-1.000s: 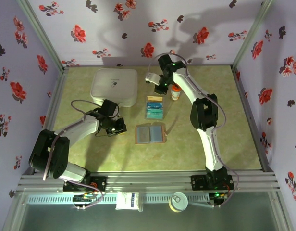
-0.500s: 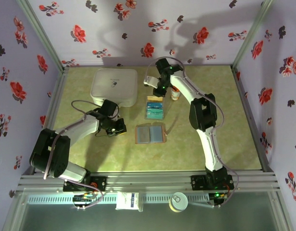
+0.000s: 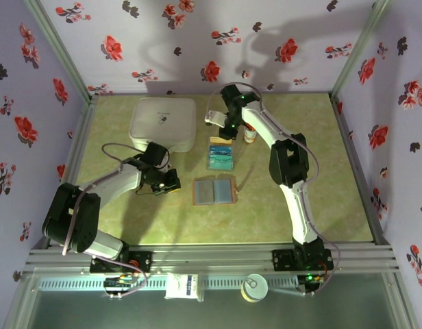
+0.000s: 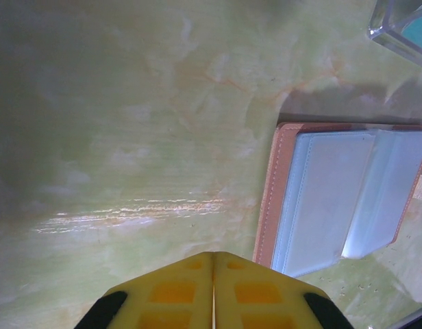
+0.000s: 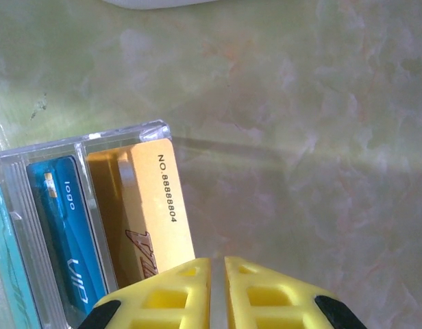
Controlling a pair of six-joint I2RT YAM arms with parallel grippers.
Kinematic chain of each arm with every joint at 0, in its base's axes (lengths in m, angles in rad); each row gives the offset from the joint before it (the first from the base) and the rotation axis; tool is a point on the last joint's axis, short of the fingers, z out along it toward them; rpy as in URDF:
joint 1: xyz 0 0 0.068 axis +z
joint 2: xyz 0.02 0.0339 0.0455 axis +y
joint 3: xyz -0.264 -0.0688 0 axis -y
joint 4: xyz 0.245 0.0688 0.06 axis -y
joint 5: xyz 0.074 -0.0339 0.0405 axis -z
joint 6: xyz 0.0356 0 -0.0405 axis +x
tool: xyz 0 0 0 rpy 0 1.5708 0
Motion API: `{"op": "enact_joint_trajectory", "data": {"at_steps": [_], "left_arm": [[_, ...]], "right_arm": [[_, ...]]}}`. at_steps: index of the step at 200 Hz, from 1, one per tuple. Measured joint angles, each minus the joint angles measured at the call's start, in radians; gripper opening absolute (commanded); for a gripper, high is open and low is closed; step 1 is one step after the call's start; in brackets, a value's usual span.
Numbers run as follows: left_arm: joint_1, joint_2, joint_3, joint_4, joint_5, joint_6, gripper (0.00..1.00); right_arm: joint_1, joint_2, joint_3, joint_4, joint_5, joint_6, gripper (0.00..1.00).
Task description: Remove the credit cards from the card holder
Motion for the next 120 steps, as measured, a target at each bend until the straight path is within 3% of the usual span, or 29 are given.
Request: {"op": "enact_joint_trajectory", "data": {"at_steps": [47,74,120], "left_arm": [[0.000,0.000,0.000,0.000,0.007,0.000,0.08],[0.000,0.000,-0.001,0.000,0.007,0.000,0.08],[0.000,0.000,-0.001,0.000,0.018,0.000,0.08]], "right_arm": [[0.005,0.000,0.000,-0.010,0.008,-0.008,0.13],[0.006,-0.003,-0.003,0.000,0.024,-0.003,0.17],[0.016,-0.098,-0.134,0.103,0.057,0.106,0.22]]}}
